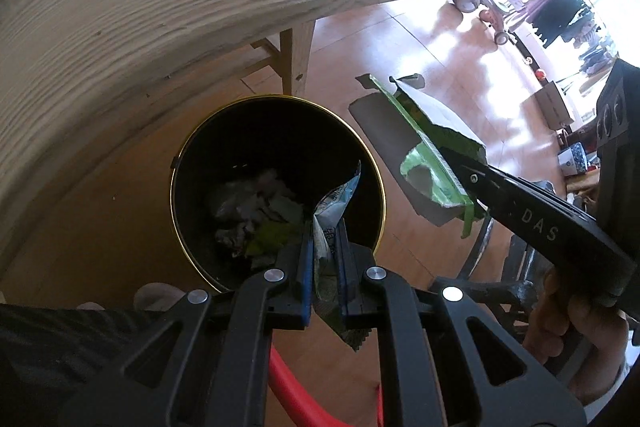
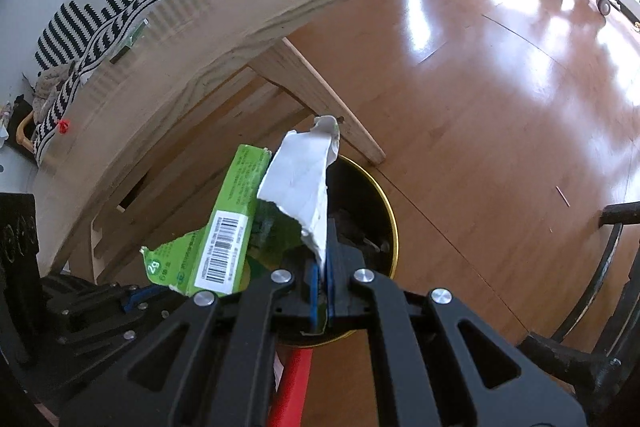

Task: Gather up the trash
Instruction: 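Carry both wrappers over the bin and open both grippers, then move both open grippers back over the table toward the red ribbon and box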

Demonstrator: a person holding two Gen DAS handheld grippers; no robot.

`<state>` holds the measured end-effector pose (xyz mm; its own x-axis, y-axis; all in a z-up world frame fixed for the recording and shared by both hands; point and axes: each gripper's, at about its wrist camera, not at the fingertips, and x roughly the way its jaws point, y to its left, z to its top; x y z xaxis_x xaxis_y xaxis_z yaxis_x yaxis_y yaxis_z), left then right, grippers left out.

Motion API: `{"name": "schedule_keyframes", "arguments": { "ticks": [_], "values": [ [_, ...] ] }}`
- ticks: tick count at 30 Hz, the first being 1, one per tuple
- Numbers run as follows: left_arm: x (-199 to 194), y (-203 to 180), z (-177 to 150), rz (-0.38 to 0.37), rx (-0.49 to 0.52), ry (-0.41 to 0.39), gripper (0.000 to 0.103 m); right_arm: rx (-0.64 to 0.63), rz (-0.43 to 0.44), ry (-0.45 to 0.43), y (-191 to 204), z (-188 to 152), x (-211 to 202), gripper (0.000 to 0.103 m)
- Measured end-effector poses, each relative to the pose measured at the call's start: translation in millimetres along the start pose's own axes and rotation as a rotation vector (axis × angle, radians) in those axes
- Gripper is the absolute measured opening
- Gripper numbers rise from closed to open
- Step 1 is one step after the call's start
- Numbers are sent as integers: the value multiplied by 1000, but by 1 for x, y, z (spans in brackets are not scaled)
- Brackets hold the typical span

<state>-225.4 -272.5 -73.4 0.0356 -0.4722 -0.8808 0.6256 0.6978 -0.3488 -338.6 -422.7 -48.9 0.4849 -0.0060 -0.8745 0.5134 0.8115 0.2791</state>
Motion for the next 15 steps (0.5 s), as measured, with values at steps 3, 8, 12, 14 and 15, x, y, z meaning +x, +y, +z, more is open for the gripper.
{"name": "schedule_keyframes", "arguments": {
  "ticks": [3,8,12,14,15],
  "values": [
    [3,4,0,6,-16,17,20,34,26,5,-1,0,1,4],
    [5,7,-1,-26,-56,23,96,152,93,3,-16,3,1,94],
    [6,3,-2,-36,-46,37,96,161,100,-23,-18,6,-7,96],
    [-1,1,-2,-58,-50,19,96,154,86,-61,-19,7,-15,96],
    [-8,0,-1,-66,-48,-2,96,149,75,-76,-18,6,-18,96]
  ]
}}
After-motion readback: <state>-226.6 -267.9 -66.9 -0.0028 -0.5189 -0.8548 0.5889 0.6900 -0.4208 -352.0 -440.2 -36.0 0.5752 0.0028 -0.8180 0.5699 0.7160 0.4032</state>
